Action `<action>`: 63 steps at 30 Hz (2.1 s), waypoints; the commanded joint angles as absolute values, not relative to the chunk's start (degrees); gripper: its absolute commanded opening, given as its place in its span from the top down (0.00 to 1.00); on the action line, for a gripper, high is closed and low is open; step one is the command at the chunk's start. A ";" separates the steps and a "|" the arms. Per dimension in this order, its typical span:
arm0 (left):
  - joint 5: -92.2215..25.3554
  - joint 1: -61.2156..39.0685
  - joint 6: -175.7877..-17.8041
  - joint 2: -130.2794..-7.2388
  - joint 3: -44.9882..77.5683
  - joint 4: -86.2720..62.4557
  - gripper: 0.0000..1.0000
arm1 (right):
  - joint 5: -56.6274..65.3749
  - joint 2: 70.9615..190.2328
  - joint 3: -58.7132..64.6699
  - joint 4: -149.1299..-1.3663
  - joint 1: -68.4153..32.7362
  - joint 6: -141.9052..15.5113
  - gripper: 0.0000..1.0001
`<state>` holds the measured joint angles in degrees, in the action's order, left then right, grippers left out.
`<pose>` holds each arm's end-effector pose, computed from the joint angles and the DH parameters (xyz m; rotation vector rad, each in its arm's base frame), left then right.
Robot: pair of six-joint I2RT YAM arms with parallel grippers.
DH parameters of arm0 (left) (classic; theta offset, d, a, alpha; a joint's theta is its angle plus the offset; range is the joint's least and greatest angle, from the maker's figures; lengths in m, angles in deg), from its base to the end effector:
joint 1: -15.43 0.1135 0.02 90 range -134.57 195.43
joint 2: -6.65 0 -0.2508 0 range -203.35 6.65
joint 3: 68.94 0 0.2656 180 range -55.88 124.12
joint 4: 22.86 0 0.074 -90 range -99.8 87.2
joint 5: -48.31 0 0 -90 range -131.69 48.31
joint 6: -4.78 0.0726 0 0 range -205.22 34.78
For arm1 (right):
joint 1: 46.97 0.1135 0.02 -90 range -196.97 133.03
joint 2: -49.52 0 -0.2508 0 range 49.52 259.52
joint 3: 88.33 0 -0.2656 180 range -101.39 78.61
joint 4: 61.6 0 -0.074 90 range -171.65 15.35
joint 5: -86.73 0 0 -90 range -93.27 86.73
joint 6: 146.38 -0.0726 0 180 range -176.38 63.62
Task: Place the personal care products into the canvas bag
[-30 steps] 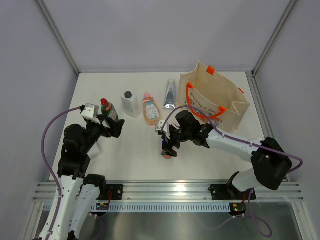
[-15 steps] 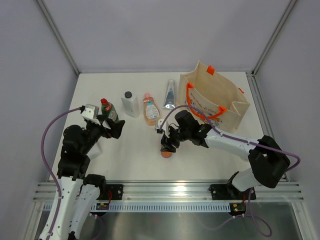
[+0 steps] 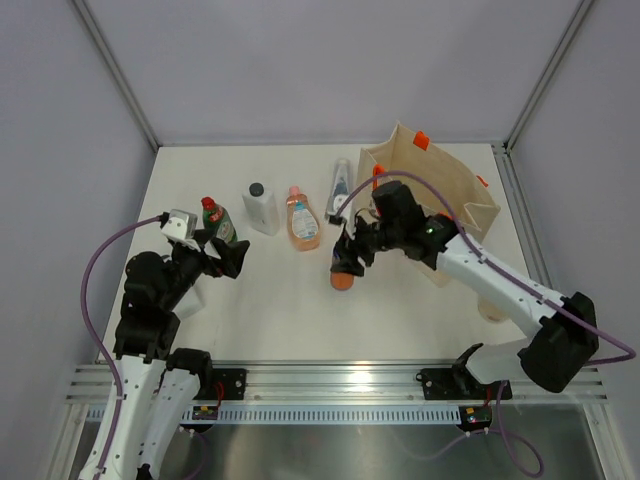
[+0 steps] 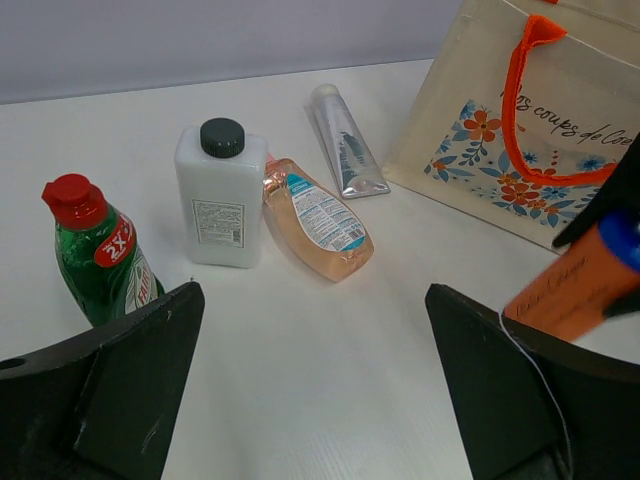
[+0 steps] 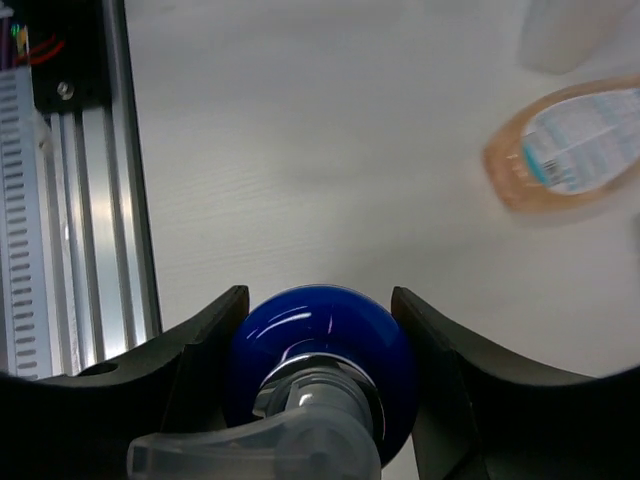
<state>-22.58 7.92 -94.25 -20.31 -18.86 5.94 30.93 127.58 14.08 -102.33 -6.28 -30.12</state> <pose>0.1780 -0.0474 0.3174 0.2322 1.6724 -0.4954 0.2271 0.2491 0.2684 -1.5002 1.7005 0.8134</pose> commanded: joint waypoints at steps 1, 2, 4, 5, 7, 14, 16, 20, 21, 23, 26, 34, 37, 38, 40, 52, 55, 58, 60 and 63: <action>-20.95 7.69 -93.74 -19.72 -18.79 3.03 0.01 | 34.08 122.29 1.90 -101.98 -12.76 -34.57 1.00; -20.95 7.69 -93.74 -19.81 -18.79 3.03 0.01 | 33.83 122.20 -1.60 -102.16 -15.82 -35.19 1.00; -20.87 7.69 -93.74 -19.63 -18.79 3.03 0.01 | 32.51 122.11 -5.22 -102.43 -18.74 -36.86 1.00; -20.86 7.69 -93.74 -19.72 -18.79 3.03 0.01 | 32.07 122.11 -8.89 -102.51 -21.97 -37.48 1.00; -20.95 7.69 -93.74 -19.63 -18.79 3.11 0.01 | 30.58 122.64 -12.51 -102.86 -25.24 -38.27 1.00; -20.60 7.69 -93.74 -19.28 -18.70 3.12 0.01 | 30.74 128.26 -22.28 -105.67 -44.40 -38.90 1.00; -20.25 7.69 -93.74 -19.28 -18.70 3.20 0.01 | 31.88 130.54 -22.64 -108.12 -49.14 -36.97 1.00; -20.07 7.69 -93.74 -19.28 -18.61 3.03 0.01 | 32.68 133.01 -19.83 -111.74 -51.27 -32.57 1.00; -19.99 7.69 -93.74 -19.28 -18.61 3.03 0.01 | 33.03 133.27 -18.87 -112.35 -51.27 -30.56 1.00; -19.99 7.69 -93.74 -19.19 -18.61 3.03 0.01 | 33.38 133.36 -15.53 -111.83 -51.27 -29.67 1.00; -19.90 7.69 -93.65 -19.19 -18.70 3.11 0.01 | 31.46 133.54 -12.62 -110.51 -51.27 -27.74 1.00; -19.72 7.69 -93.65 -19.28 -18.70 3.03 0.01 | 21.62 138.98 -12.44 -115.59 -51.19 -14.73 1.00; -19.63 7.69 -93.65 -19.28 -18.70 3.03 0.01 | 20.12 140.30 -12.18 -118.59 -51.19 -9.90 1.00; -19.63 7.69 -93.65 -19.28 -18.70 3.03 0.01 | 20.02 140.74 -12.27 -119.29 -51.19 -9.19 0.98; -19.37 7.69 -93.74 -19.46 -18.70 3.03 0.01 | 19.24 142.50 -11.92 -120.09 -51.19 -8.83 0.93; -19.37 7.69 -93.92 -19.37 -18.79 2.85 0.01 | 16.95 148.22 -7.27 -116.93 -51.19 -12.52 0.62; -18.93 7.69 -95.66 -19.98 -18.70 1.89 0.01 | 17.56 147.60 -5.51 -116.23 -51.19 -12.88 0.41; -18.40 7.69 -100.04 -21.74 -18.88 0.05 0.01 | 19.67 146.81 -5.23 -116.75 -51.19 -14.10 0.20; -20.41 7.69 -103.13 -23.40 -18.09 0.83 0.01 | 21.77 145.42 -6.02 -117.80 -51.19 -15.68 0.14; -22.61 7.69 -107.44 -27.27 -15.54 4.60 0.01 | 24.32 142.78 -7.42 -118.51 -51.19 -17.96 0.01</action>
